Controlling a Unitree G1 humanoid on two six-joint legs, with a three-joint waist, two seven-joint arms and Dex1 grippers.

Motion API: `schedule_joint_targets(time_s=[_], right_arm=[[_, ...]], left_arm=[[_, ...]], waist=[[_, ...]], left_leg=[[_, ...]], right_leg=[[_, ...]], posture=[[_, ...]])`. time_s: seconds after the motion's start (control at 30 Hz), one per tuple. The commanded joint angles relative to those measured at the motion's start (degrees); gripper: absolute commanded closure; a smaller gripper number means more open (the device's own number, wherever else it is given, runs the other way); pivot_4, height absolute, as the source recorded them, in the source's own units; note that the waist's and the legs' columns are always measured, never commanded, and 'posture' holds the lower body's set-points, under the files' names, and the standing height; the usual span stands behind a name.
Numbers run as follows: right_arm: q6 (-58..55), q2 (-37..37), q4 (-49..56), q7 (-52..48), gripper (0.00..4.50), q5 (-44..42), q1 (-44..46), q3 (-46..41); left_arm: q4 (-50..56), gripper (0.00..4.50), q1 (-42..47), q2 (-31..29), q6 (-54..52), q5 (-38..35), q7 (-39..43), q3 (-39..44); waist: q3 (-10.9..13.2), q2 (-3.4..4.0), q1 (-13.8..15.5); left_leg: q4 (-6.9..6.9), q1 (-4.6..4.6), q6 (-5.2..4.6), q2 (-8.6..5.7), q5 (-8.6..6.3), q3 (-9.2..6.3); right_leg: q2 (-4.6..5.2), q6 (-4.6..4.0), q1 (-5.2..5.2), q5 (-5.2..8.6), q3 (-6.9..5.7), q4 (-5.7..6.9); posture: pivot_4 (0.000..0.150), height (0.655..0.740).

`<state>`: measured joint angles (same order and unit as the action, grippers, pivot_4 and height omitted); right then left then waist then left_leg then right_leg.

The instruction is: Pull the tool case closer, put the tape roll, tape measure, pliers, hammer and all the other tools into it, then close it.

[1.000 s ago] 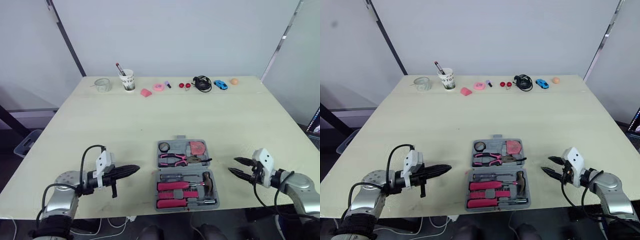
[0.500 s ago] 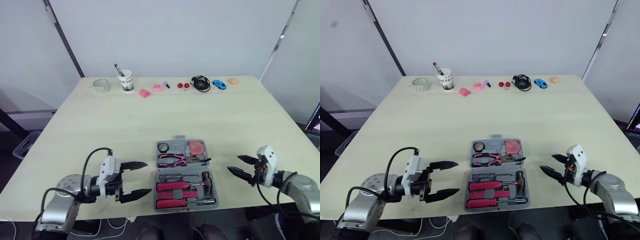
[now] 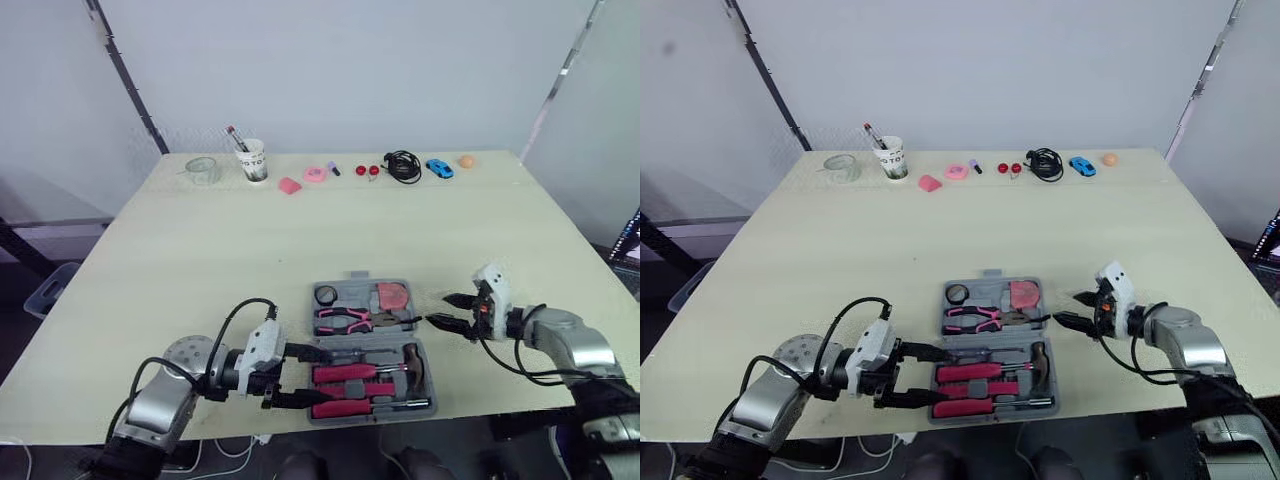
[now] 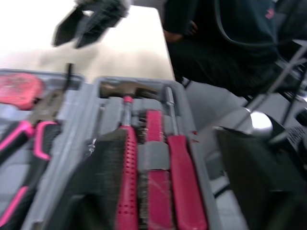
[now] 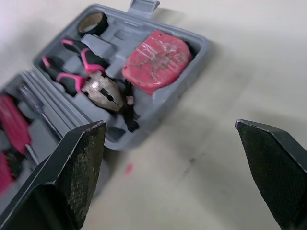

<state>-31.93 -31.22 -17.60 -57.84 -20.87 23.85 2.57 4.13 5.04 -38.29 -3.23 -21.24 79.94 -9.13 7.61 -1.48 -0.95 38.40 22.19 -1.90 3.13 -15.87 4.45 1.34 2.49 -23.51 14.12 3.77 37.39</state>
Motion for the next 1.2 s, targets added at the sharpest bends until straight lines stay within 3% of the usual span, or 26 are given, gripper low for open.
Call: schedule_joint_targets(time_s=[0.03, 0.07, 0.2, 0.7, 1.2], right_arm=[[-5.53, 1.96, -7.82, -3.64, 0.0, -0.56, 8.1, 1.99], [-5.32, 2.14, -10.13, -4.41, 0.0, 0.42, 9.52, 2.83], [-3.13, 4.17, -20.93, -6.36, 0.0, 3.56, 15.8, 4.73], [2.26, 10.6, -44.1, -9.59, 0.0, 9.47, 28.4, 3.33], [4.06, 14.36, -51.74, -12.12, 0.0, 10.23, 31.64, -2.38]], left_arm=[[-3.06, 2.51, 3.31, 0.7, 0.6, 4.07, 0.06, -3.73], [-4.15, 2.63, 4.01, 1.34, 0.92, 4.76, -0.41, -4.33], [-7.35, 4.47, 5.93, 3.39, 1.24, 7.78, -2.44, -6.44], [-11.42, 4.47, 7.3, 4.81, -2.91, 14.17, -6.52, -11.25], [-12.06, 4.47, 6.68, 4.9, -3.1, 14.61, -6.09, -12.52]], waist=[[0.0, 0.0, 0.0], [0.0, 0.0, 0.01], [0.0, 0.0, 0.1], [-0.02, 0.03, -0.04], [-0.09, 0.09, -0.68]], left_leg=[[0.0, 0.0, 0.0, 0.0, 0.0, -0.01], [0.02, -0.05, 0.0, 0.01, 0.0, 0.0], [0.02, -0.01, 0.0, 0.01, 0.0, 0.15], [0.0, 0.0, 0.0, 0.05, 0.0, 0.25], [-0.02, -0.15, 0.01, 0.06, 0.0, 0.35]], right_leg=[[0.0, 0.0, 0.0, 0.0, 0.0, 0.0], [-0.05, -0.01, 0.01, 0.0, 0.02, 0.03], [-0.1, -0.01, 0.01, -0.01, 0.04, 0.01], [-0.16, 0.19, -0.02, -0.14, 0.05, 0.08], [-0.15, 0.19, 0.02, -0.13, 0.13, 0.22]], posture=[[0.15, 0.74], [0.15, 0.74], [0.15, 0.74], [0.15, 0.74], [0.15, 0.74]])
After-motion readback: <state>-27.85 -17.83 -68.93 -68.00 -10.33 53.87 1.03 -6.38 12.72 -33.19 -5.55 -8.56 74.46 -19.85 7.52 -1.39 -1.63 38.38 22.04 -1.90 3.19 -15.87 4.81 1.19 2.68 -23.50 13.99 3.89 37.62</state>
